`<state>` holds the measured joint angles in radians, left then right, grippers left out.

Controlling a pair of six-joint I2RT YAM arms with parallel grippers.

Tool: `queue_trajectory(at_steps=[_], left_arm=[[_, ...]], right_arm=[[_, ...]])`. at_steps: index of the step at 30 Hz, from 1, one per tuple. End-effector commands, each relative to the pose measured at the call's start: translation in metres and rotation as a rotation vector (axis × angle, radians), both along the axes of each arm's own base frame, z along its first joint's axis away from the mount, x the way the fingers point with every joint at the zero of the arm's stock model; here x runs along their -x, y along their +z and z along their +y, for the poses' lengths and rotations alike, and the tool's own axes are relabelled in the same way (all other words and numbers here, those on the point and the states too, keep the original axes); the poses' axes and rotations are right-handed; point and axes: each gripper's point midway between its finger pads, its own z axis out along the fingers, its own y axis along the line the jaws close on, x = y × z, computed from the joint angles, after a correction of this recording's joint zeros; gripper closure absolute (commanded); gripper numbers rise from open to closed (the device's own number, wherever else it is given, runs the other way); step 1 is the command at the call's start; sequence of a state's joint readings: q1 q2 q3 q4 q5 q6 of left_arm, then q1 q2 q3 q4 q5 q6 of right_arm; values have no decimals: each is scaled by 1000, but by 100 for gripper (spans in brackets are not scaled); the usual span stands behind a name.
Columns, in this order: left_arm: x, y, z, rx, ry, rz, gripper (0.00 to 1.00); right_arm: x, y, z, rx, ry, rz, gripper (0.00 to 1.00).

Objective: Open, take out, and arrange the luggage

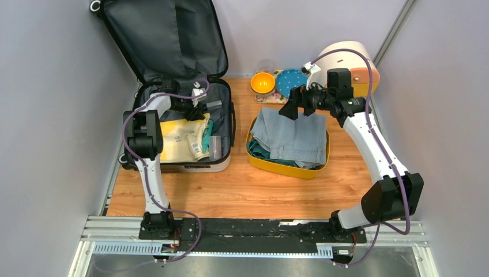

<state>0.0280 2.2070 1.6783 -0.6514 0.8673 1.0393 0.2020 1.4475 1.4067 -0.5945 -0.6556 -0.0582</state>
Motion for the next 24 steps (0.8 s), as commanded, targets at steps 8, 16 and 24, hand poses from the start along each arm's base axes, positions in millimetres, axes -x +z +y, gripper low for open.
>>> queue_trajectory(at_steps=[8, 16, 24], left_arm=[[12, 91, -11, 96, 52, -249, 100], [47, 185, -18, 93, 72, -421, 100], [100, 255, -73, 150, -43, -481, 100]], right_arm=[[7, 25, 6, -47, 14, -74, 10], [-1, 46, 53, -84, 110, -194, 6], [-9, 80, 135, -171, 255, -421, 4]])
